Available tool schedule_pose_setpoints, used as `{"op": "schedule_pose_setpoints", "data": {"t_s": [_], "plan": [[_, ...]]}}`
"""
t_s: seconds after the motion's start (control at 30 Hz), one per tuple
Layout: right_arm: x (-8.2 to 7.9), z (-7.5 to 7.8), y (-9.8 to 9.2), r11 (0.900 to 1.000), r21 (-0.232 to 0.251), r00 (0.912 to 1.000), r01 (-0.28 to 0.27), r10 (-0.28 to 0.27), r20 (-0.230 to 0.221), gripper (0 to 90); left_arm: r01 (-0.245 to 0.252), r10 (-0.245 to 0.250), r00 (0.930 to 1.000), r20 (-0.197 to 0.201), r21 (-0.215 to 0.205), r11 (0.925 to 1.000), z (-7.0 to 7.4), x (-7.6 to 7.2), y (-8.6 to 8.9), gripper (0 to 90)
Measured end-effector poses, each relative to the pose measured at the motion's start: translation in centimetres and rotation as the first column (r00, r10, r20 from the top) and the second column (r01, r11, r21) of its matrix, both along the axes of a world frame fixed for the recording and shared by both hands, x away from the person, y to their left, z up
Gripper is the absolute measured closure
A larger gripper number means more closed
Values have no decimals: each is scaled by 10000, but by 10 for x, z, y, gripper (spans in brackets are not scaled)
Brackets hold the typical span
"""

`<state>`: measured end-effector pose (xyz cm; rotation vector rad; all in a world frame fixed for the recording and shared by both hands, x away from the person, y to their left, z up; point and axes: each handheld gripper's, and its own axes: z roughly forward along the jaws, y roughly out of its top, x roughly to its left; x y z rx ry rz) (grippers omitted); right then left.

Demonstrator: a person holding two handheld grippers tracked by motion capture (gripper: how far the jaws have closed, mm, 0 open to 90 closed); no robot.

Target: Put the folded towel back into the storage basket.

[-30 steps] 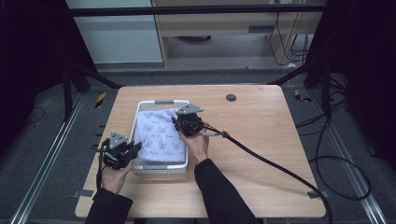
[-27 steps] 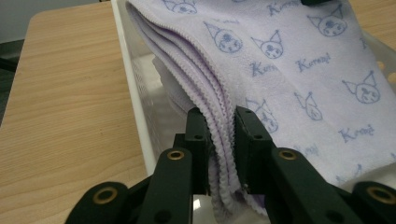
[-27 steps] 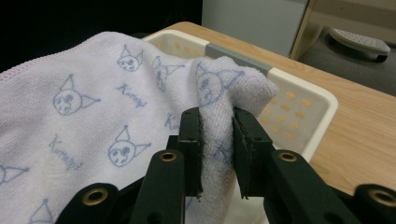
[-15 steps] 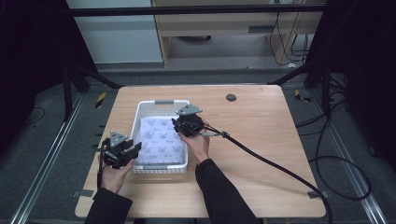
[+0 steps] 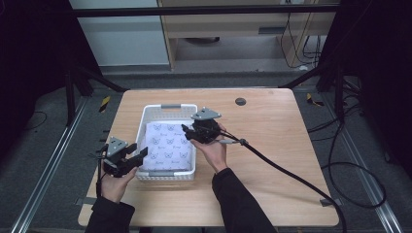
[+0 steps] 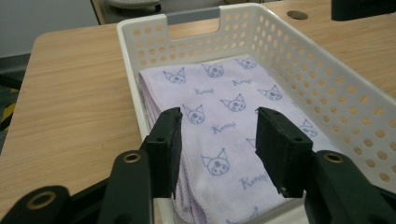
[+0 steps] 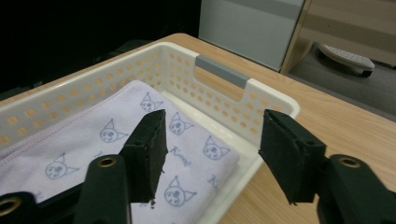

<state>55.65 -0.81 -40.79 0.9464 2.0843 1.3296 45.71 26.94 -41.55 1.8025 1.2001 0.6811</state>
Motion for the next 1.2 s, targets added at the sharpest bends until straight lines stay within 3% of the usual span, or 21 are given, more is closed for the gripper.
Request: {"op": "schedule_pose_setpoints", "data": {"t_s": [0.3, 0.47, 0.67, 0.9, 1.2], "plan": [[-18, 13, -41, 9985, 510, 9998, 201, -199, -55, 259, 243, -243, 9997, 103, -20, 9997, 2, -4, 1, 418], [-28, 14, -65, 9982, 486, 9993, 350, -343, -148, 209, 332, -329, 9994, 106, -298, 9990, 3, -6, 7, 391], [-43, 8, -95, 9976, 423, 9981, 545, -532, -310, 167, 368, -365, 9992, 163, -190, 9991, 2, -7, 12, 367], [-60, -2, -134, 9936, 738, 9954, 858, -823, -491, 151, 282, -282, 9995, 159, -49, 9996, 1, -7, 16, 347], [-81, -18, -187, 9830, 1056, 9859, 1503, -1411, -898, 128, 152, -150, 9996, 254, -85, 9998, -1, -8, 22, 341]]}}
